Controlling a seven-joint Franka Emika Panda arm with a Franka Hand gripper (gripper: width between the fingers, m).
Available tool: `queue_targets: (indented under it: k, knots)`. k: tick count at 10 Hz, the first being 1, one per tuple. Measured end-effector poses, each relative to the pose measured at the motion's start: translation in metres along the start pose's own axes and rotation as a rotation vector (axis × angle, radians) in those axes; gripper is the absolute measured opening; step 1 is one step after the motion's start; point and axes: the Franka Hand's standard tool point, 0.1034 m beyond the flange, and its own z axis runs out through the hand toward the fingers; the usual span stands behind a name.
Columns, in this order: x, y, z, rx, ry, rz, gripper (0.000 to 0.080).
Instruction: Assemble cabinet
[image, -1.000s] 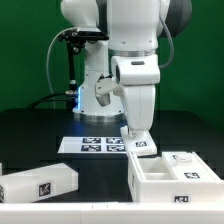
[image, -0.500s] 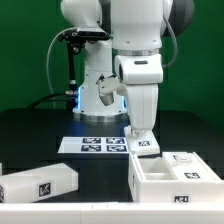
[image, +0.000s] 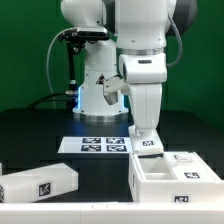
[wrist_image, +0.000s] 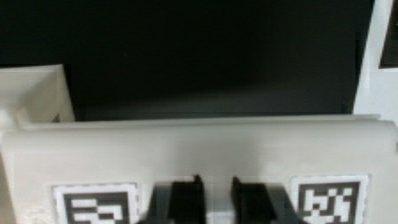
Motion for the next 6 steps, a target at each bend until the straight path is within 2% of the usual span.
queue_targets:
  k: [4,6]
  knots:
    - [-0.0005,0.0104,-0.0066,-0.006,0.001,0.007,0.0064]
    - [-0.0014,0.0099,-0.0050,-0.004,0.002,0.008,0.0064]
